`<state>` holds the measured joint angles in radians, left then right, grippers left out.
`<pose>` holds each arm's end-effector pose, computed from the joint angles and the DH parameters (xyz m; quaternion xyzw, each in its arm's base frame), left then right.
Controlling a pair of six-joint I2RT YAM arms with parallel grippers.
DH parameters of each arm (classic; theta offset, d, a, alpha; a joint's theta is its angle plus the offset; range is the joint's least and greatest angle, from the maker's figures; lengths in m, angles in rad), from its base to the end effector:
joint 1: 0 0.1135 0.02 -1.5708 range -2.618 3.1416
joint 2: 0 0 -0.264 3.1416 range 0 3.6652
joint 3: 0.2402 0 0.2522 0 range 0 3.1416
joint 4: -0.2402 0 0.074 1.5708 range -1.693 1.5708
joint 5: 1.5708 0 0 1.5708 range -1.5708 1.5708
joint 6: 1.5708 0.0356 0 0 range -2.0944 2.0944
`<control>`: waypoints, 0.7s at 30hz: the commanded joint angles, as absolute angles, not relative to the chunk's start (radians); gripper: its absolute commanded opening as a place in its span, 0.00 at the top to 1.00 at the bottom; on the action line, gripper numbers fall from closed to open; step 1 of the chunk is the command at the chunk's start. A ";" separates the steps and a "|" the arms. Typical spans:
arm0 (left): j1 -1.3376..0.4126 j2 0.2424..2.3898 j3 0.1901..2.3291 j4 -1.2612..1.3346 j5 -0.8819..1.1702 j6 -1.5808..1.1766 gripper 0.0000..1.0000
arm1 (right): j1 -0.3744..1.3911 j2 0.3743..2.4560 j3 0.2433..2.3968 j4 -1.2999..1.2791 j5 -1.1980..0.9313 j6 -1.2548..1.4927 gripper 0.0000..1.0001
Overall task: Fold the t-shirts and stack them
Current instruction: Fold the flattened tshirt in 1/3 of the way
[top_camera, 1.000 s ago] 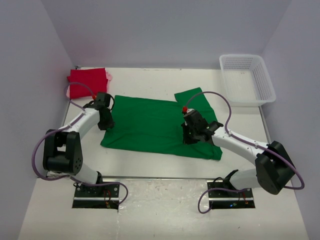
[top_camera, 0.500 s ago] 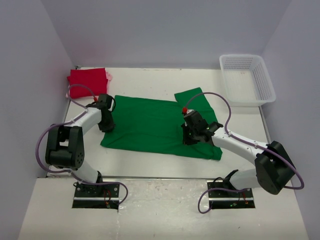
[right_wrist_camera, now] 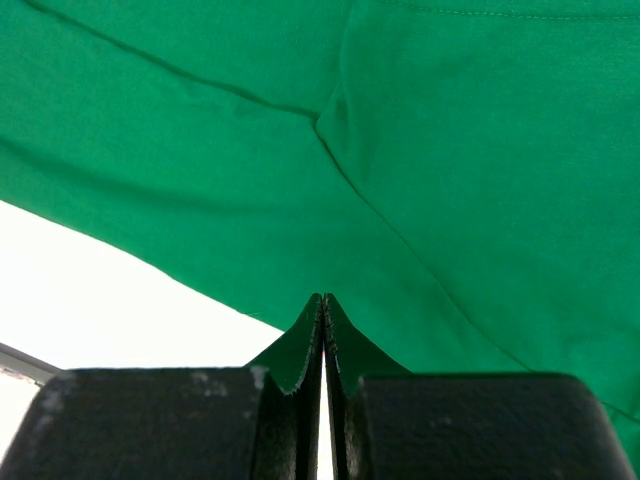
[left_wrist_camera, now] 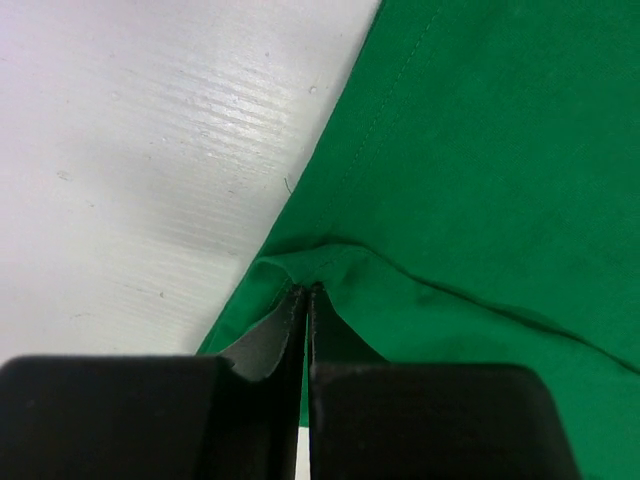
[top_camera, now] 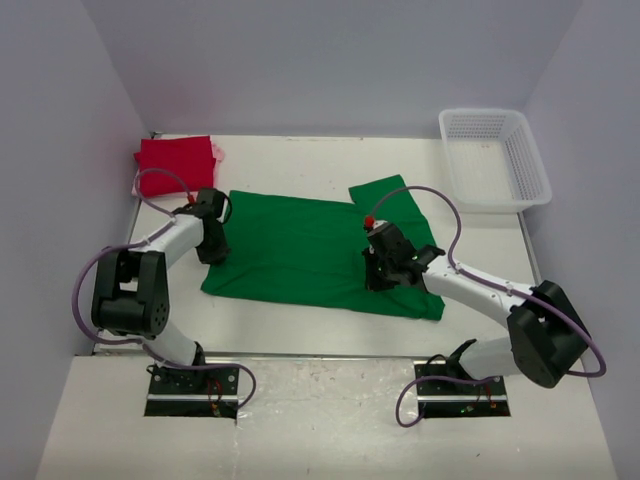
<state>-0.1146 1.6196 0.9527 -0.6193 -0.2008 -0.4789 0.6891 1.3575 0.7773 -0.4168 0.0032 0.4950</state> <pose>0.2919 -0.0265 0.1683 -0.1924 0.9660 0.0536 0.1640 0.2018 0.1661 0.1954 -0.0925 0.9547 0.1566 0.2357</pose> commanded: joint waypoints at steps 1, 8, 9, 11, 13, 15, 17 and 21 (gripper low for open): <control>-0.124 1.531 0.988 -0.609 -0.229 -0.482 1.00 | 0.695 1.377 0.779 -0.379 -0.021 0.492 1.00; -0.132 1.369 1.020 -0.658 -0.275 -0.482 1.00 | 0.695 1.396 0.805 -0.383 -0.021 0.486 1.00; -0.130 1.361 1.023 -0.661 -0.278 -0.482 1.00 | 0.695 1.402 0.807 -0.387 -0.023 0.486 1.00; -0.132 1.365 1.034 -0.663 -0.279 -0.480 1.00 | 0.693 1.404 0.813 -0.387 -0.026 0.485 1.00; -0.130 1.385 1.040 -0.661 -0.279 -0.479 1.00 | 0.695 1.404 0.815 -0.390 -0.031 0.486 1.00; -0.132 1.432 1.055 -0.651 -0.267 -0.480 1.00 | 0.695 1.401 0.813 -0.394 -0.029 0.486 1.00; -0.130 1.488 1.063 -0.634 -0.264 -0.477 1.00 | 0.695 1.390 0.810 -0.400 -0.023 0.488 1.00; -0.127 1.613 1.080 -0.615 -0.281 -0.472 1.00 | 0.695 1.367 0.804 -0.417 -0.011 0.489 1.00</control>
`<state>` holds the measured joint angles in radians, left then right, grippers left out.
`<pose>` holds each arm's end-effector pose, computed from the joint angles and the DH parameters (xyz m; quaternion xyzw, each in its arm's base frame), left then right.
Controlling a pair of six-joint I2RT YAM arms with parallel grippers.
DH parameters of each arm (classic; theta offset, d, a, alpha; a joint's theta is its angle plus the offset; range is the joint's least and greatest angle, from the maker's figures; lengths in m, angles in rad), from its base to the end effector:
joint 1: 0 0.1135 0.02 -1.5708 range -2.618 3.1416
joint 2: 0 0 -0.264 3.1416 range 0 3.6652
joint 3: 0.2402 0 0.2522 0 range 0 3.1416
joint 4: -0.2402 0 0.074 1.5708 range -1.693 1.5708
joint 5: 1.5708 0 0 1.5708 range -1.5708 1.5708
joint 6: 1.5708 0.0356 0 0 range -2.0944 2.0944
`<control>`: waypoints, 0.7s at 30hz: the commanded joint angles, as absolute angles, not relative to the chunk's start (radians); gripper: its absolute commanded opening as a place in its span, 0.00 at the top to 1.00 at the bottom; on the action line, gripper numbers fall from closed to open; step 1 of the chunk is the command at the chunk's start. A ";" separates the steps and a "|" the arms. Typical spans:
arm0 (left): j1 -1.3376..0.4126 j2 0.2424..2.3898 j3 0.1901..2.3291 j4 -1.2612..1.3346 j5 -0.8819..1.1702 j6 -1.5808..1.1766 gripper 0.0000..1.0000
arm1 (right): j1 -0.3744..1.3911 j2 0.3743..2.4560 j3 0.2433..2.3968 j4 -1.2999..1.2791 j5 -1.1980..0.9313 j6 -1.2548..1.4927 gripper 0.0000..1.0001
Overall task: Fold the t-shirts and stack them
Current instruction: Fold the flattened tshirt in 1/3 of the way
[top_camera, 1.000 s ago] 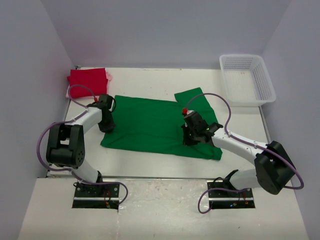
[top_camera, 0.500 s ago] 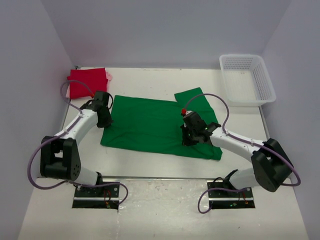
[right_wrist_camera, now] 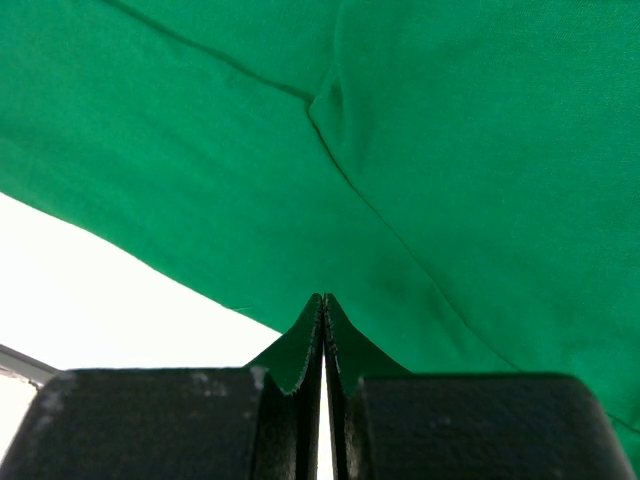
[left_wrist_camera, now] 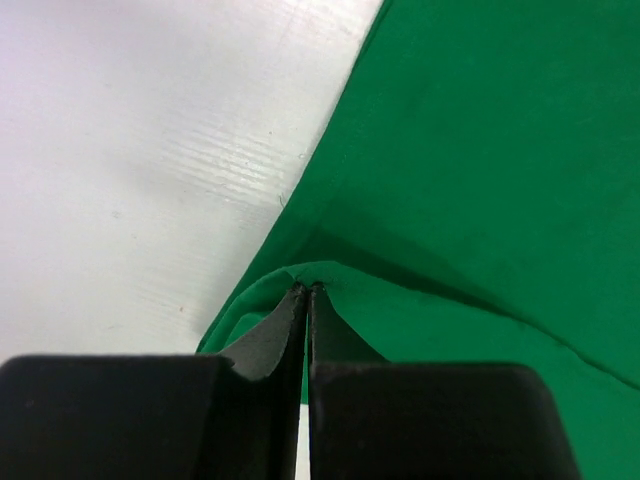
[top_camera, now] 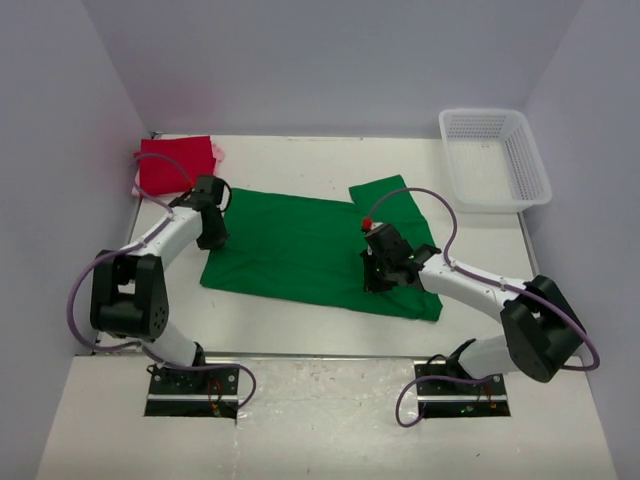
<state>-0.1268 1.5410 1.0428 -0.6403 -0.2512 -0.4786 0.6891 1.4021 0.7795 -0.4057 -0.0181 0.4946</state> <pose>0.3001 -0.0293 0.2145 -0.1960 0.9494 0.0534 0.2396 0.2051 0.1698 0.1858 -0.0959 0.9586 0.1567 0.2175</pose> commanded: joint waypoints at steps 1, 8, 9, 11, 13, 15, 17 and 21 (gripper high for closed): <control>-0.127 1.637 1.084 -0.614 -0.281 -0.476 1.00 | 0.695 1.361 0.802 -0.420 -0.009 0.489 1.00; -0.121 1.825 1.098 -0.626 -0.235 -0.485 1.00 | 0.693 1.356 0.807 -0.428 -0.005 0.494 1.00; -0.121 1.828 1.100 -0.630 -0.233 -0.483 1.00 | 0.695 1.353 0.807 -0.426 -0.003 0.495 1.00; -0.121 1.812 1.100 -0.632 -0.251 -0.489 1.00 | 0.695 1.354 0.807 -0.426 -0.002 0.506 1.00; -0.121 1.780 1.097 -0.630 -0.271 -0.499 1.00 | 0.695 1.358 0.810 -0.426 -0.002 0.518 1.00; -0.123 1.720 1.094 -0.632 -0.288 -0.505 1.00 | 0.695 1.361 0.811 -0.428 -0.002 0.522 1.00; -0.123 1.663 1.100 -0.650 -0.305 -0.517 1.00 | 0.693 1.361 0.816 -0.433 -0.002 0.522 0.99; -0.123 1.565 1.101 -0.683 -0.351 -0.549 0.85 | 0.695 1.362 0.822 -0.440 -0.002 0.512 0.94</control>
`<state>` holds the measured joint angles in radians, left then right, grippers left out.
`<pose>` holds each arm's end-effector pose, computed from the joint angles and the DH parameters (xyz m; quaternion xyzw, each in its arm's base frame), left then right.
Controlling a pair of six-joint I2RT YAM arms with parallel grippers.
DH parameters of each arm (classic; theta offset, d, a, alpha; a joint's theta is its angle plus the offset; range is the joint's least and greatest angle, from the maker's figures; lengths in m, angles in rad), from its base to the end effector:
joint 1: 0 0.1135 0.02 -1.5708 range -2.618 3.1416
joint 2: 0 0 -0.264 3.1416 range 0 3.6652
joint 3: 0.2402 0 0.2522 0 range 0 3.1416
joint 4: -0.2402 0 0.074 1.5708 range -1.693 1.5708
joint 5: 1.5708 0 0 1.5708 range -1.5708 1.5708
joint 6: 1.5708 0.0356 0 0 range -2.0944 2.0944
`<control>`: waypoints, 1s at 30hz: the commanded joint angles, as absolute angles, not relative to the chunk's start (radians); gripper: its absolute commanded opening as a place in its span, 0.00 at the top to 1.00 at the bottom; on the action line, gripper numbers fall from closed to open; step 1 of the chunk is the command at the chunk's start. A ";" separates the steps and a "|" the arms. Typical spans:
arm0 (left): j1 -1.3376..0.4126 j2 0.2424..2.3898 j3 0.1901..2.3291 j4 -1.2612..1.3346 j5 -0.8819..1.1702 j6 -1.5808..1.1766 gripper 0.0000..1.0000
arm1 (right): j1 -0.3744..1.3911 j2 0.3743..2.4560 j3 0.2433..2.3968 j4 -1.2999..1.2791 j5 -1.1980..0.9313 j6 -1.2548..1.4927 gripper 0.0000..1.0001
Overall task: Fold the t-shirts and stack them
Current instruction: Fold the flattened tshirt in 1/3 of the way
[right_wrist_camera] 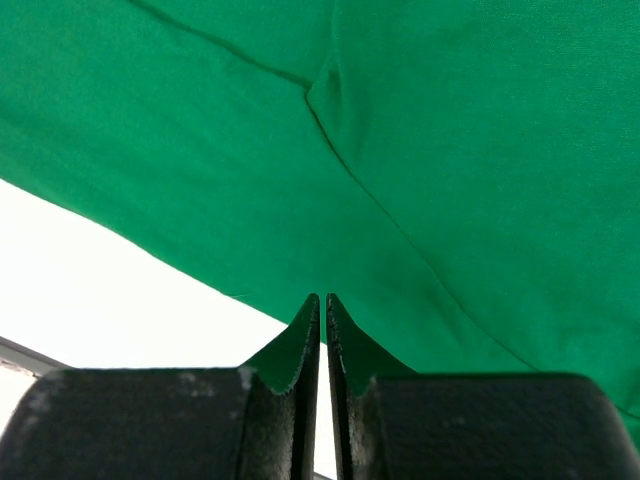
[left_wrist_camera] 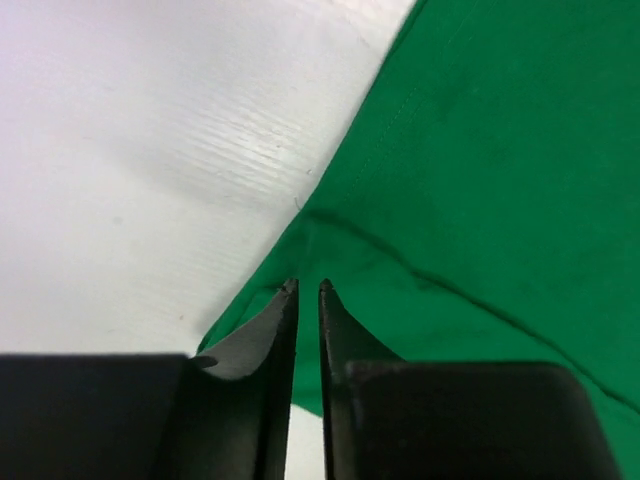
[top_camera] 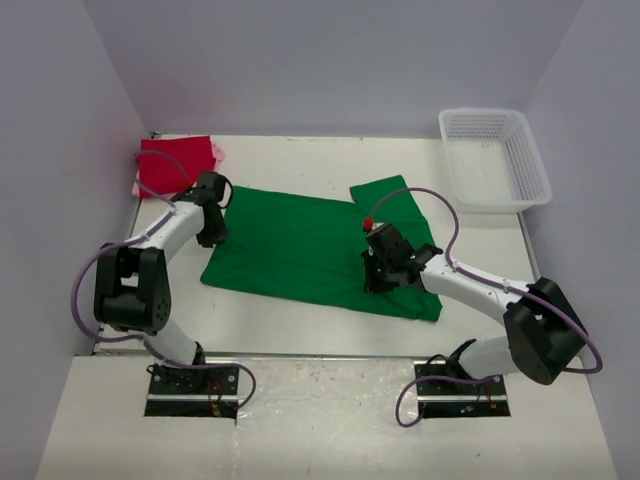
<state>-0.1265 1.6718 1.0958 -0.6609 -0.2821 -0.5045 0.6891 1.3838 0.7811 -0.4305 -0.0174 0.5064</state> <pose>0.3189 -0.0306 0.1908 -0.2064 0.9545 0.0807 0.1994 0.2025 0.1676 0.1893 -0.0902 0.9598 0.1564 0.2148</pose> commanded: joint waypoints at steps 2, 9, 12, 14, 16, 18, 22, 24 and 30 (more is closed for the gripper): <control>-0.123 1.513 1.101 -0.702 -0.365 -0.571 0.81 | 0.695 1.365 0.825 -0.440 -0.002 0.509 0.92; -0.141 1.416 1.081 -0.680 -0.425 -0.566 0.60 | 0.695 1.347 0.828 -0.445 -0.002 0.523 0.91; -0.149 1.437 1.063 -0.649 -0.228 -0.506 0.94 | 0.695 1.332 0.844 -0.478 0.081 0.546 0.95; -0.166 1.448 1.046 -0.621 -0.053 -0.479 1.00 | 0.693 1.328 0.862 -0.512 0.121 0.545 1.00; -0.207 1.422 0.973 -0.547 0.071 -0.469 1.00 | 0.695 1.348 0.890 -0.549 0.158 0.535 1.00; -0.236 1.395 0.938 -0.497 0.103 -0.482 1.00 | 0.695 1.367 0.903 -0.564 0.173 0.528 1.00; -0.281 1.376 0.885 -0.420 0.118 -0.511 1.00 | 0.695 1.414 0.919 -0.560 0.155 0.528 1.00; -0.285 1.397 0.882 -0.423 0.107 -0.515 1.00 | 0.693 1.440 0.916 -0.551 0.155 0.544 1.00; -0.287 1.437 0.861 -0.428 0.042 -0.517 1.00 | 0.695 1.485 0.904 -0.525 0.164 0.587 1.00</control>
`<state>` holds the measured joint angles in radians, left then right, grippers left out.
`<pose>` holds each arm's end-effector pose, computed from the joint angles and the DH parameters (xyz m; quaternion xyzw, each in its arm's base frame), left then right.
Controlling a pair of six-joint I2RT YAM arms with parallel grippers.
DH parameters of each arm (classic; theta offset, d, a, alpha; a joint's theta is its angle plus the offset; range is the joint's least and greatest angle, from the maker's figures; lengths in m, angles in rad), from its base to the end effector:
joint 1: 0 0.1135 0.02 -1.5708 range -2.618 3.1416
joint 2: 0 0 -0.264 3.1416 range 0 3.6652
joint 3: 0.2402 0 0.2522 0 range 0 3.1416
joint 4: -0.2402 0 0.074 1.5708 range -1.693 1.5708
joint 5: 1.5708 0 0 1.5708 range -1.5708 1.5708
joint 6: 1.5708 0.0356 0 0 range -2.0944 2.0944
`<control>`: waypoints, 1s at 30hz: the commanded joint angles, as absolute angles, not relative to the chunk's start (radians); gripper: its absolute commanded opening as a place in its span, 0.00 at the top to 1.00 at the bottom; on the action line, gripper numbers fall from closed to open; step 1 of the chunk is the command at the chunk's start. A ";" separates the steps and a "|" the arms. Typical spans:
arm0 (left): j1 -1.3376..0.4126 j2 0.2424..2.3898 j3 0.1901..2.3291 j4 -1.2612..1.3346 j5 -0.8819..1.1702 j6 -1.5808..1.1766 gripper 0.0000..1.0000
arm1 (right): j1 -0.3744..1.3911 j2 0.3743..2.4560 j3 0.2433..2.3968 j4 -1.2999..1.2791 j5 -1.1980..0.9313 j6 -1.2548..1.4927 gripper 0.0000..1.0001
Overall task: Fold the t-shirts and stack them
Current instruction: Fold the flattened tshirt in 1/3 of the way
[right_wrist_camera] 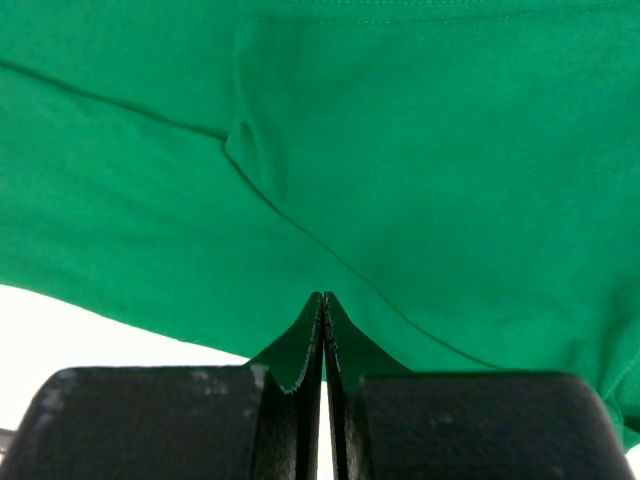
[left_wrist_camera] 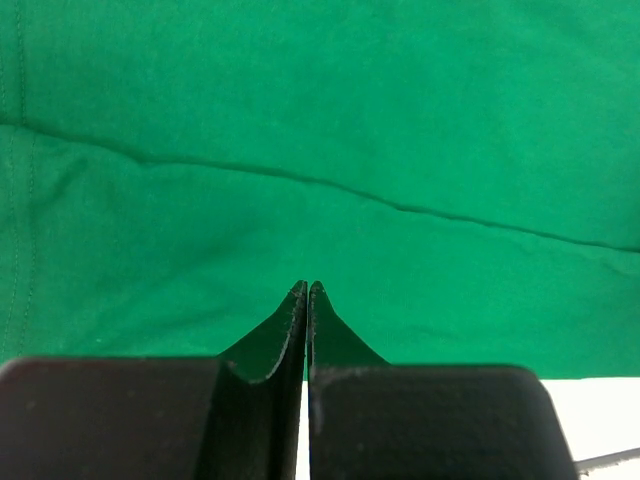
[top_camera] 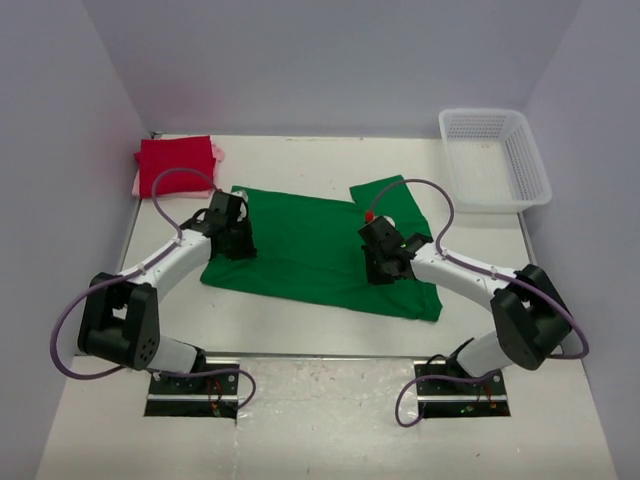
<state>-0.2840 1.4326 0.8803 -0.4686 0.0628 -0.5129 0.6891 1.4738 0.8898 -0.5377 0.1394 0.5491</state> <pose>0.2690 -0.0809 0.2042 -0.1014 0.9566 -0.1331 0.2384 0.2187 0.1738 0.1928 -0.0525 0.9712 0.0736 0.2203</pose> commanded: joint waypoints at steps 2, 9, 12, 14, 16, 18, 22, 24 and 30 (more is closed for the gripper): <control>-0.287 1.450 0.848 -0.428 0.017 -0.518 1.00 | 0.693 1.511 0.900 -0.509 0.155 0.591 1.00; -0.287 1.503 0.819 -0.414 -0.020 -0.554 1.00 | 0.693 1.575 0.894 -0.454 0.130 0.603 1.00; -0.287 1.534 0.821 -0.449 -0.026 -0.586 1.00 | 0.695 1.598 0.896 -0.445 0.124 0.607 1.00; -0.287 1.548 0.821 -0.472 -0.029 -0.618 1.00 | 0.693 1.597 0.891 -0.440 0.118 0.620 1.00; -0.287 1.571 0.824 -0.518 -0.028 -0.649 1.00 | 0.695 1.594 0.885 -0.440 0.115 0.630 1.00; -0.287 1.583 0.822 -0.561 -0.029 -0.678 1.00 | 0.695 1.592 0.879 -0.436 0.100 0.644 1.00; -0.287 1.589 0.810 -0.621 -0.035 -0.719 1.00 | 0.696 1.589 0.858 -0.425 0.078 0.664 1.00; -0.287 1.594 0.807 -0.661 -0.037 -0.739 1.00 | 0.695 1.594 0.848 -0.426 0.077 0.684 1.00; -0.287 1.598 0.789 -0.730 -0.032 -0.779 1.00 | 0.709 1.605 0.808 -0.413 0.063 0.727 1.00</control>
<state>-0.2836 1.5585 0.8295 -0.5629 -0.0135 -0.7403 0.6895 1.5944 0.8539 -0.4213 0.0845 0.6754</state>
